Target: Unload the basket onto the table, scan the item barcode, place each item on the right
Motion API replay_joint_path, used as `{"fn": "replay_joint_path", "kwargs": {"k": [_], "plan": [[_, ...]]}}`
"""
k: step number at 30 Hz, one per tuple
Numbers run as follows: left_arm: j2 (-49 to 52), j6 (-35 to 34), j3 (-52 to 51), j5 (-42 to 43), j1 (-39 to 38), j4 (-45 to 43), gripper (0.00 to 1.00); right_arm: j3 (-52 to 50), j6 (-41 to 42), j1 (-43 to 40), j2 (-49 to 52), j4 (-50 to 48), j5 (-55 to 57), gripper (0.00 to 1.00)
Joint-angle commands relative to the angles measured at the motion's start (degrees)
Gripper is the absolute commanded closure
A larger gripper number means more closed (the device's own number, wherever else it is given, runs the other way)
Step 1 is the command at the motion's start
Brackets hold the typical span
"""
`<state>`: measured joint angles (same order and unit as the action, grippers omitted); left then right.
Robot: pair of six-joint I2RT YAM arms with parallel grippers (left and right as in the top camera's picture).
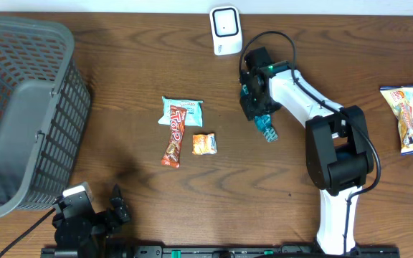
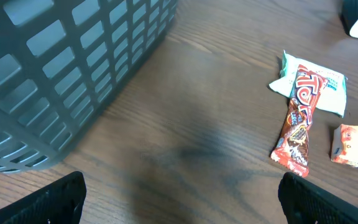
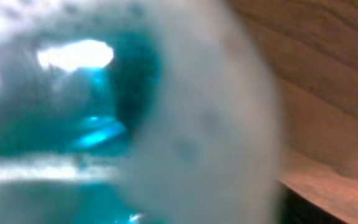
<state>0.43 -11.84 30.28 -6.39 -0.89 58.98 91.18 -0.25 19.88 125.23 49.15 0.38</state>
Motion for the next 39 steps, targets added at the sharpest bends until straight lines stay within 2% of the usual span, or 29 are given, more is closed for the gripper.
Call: {"fn": "replay_joint_path", "kwargs": {"k": [1, 6, 7, 8, 9, 17, 25, 36, 39], "plan": [[-0.2, -0.1, -0.2, -0.5, -0.2, 0.1, 0.01, -1.7, 1.4, 0.0, 2.3, 0.8, 0.5, 0.28], [-0.2, -0.1, -0.2, -0.5, -0.2, 0.1, 0.01, 1.5, 2.1, 0.0, 1.5, 4.3, 0.3, 0.27], [-0.2, -0.1, -0.2, -0.5, -0.2, 0.1, 0.01, 2.5, 2.1, 0.0, 1.4, 5.2, 0.3, 0.22], [-0.2, -0.1, -0.2, -0.5, -0.2, 0.1, 0.01, 3.8, 2.1, 0.0, 1.4, 6.2, 0.3, 0.09], [-0.2, -0.1, -0.2, -0.5, -0.2, 0.1, 0.01, 4.9, 2.1, 0.0, 1.4, 7.1, 0.3, 0.01], [-0.2, -0.1, -0.2, -0.5, -0.2, 0.1, 0.01, 10.8, 3.7, 0.0, 1.4, 11.8, 0.3, 0.01], [-0.2, -0.1, -0.2, -0.5, -0.2, 0.1, 0.01, 11.0, 3.6, -0.1, 1.4, 12.4, 0.9, 0.01], [-0.2, -0.1, -0.2, -0.5, -0.2, 0.1, 0.01, 11.0, 3.1, -0.1, 1.4, 10.2, 4.9, 0.51], [-0.2, -0.1, -0.2, -0.5, -0.2, 0.1, 0.01, 11.0, 2.9, -0.1, 1.4, 9.5, 4.8, 0.59]]}}
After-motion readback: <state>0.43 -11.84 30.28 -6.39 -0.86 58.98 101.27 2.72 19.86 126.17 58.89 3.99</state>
